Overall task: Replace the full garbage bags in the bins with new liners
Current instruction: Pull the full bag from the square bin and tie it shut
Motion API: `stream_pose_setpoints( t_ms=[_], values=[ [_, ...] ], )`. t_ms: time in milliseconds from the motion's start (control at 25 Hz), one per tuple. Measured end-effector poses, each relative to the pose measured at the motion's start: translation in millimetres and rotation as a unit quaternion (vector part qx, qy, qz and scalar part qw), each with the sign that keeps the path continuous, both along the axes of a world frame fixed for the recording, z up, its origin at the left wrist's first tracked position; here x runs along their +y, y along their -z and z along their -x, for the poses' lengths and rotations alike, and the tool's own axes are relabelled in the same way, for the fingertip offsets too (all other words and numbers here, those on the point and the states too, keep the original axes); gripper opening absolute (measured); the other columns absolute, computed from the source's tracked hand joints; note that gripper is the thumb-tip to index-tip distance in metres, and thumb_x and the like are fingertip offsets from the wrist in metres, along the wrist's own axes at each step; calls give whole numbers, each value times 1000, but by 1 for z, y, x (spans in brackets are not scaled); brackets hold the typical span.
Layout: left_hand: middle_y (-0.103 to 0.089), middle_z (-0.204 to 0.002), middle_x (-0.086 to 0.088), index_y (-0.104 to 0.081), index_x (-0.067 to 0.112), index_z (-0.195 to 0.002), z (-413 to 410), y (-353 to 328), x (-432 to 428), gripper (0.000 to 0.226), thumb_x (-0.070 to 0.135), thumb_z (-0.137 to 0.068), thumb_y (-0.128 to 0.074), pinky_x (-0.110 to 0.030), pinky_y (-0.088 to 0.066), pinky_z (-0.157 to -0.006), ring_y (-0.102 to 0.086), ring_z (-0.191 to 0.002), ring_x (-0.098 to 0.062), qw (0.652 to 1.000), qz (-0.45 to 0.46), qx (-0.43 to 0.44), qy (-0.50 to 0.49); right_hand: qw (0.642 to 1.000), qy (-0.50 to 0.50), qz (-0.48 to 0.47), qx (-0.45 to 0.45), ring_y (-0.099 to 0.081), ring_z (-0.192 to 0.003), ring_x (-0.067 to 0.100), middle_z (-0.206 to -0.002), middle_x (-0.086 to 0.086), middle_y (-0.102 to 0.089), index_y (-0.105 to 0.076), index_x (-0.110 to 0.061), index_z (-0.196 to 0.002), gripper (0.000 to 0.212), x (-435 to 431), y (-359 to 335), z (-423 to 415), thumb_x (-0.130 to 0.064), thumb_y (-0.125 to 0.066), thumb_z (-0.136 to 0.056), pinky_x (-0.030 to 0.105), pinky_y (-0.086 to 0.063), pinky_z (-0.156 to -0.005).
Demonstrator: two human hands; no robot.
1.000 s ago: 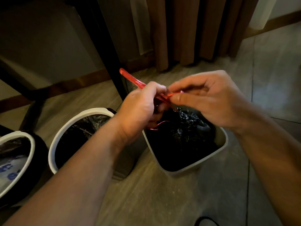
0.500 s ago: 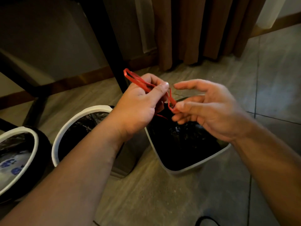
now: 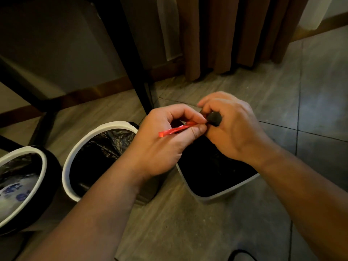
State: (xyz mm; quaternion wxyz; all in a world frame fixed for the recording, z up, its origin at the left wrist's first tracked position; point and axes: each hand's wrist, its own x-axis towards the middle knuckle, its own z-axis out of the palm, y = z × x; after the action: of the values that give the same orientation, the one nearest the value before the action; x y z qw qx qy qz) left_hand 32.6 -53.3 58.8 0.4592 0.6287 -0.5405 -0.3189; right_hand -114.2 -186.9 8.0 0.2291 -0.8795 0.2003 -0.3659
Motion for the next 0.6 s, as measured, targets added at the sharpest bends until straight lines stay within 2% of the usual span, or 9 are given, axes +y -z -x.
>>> stream_pose_setpoints(
  t_ms=[80,160,200,280,360,440,520,600],
  values=[
    [-78,-98,-4,-77,13,-101,5,7,3,8,11,-93,-75,-30,-61,-75,-74,-91,-14,998,6,64,-13,997,-40,-57,-28,-64,-76,-4,-81,-21,-63,-53,-42,-97,35,0,2,-3,-19,-74,-82,10,-50,-63],
    [-78,-96,-3,-77,12,-99,10,14,6,7,8,-93,-74,-24,-57,-69,-72,-83,-13,993,10,113,-34,996,-45,-66,-42,-66,-69,-3,-72,-20,-62,-55,-38,-113,38,1,5,-6,-12,-66,-88,10,-50,-58],
    [-78,-94,-2,-77,11,-98,13,18,7,7,7,-94,-74,-23,-57,-68,-71,-81,-13,991,16,124,-50,997,-47,-55,-41,-67,-71,-5,-75,-21,-63,-59,-33,-123,39,2,7,-7,-10,-62,-92,7,-49,-61],
    [-78,-92,-4,-75,11,-96,14,25,7,8,3,-93,-73,-28,-60,-71,-73,-83,-15,988,32,123,-87,997,-55,-38,-50,-69,-88,-7,-95,-19,-70,-67,-25,-128,34,1,12,-9,-11,-58,-98,11,-54,-76],
    [-77,-92,-7,-74,14,-92,15,28,7,14,0,-92,-73,-39,-64,-81,-76,-90,-23,986,50,118,-108,994,-47,-30,-95,-70,-100,-1,-108,-9,-74,-74,-20,-120,24,1,14,-9,-12,-63,-99,18,-57,-86],
    [-77,-93,-6,-74,16,-91,13,28,6,17,0,-92,-74,-48,-62,-88,-76,-94,-27,985,68,89,-132,993,-40,17,-114,-69,-99,3,-107,-4,-73,-76,-16,-115,19,-1,15,-8,-12,-69,-97,20,-56,-87],
    [-77,-94,-2,-74,16,-94,10,28,6,14,2,-93,-73,-48,-62,-85,-75,-91,-22,984,77,46,-155,993,-43,46,-98,-69,-96,5,-104,-4,-73,-75,-16,-115,20,-3,18,-5,-12,-70,-96,23,-57,-83],
    [-76,-93,1,-74,15,-96,9,28,7,12,4,-93,-73,-47,-63,-79,-74,-87,-19,984,76,35,-159,993,-76,-25,-83,-73,-91,5,-98,-12,-75,-71,-19,-123,27,-1,21,-4,-9,-66,-98,21,-58,-79]
  ],
)
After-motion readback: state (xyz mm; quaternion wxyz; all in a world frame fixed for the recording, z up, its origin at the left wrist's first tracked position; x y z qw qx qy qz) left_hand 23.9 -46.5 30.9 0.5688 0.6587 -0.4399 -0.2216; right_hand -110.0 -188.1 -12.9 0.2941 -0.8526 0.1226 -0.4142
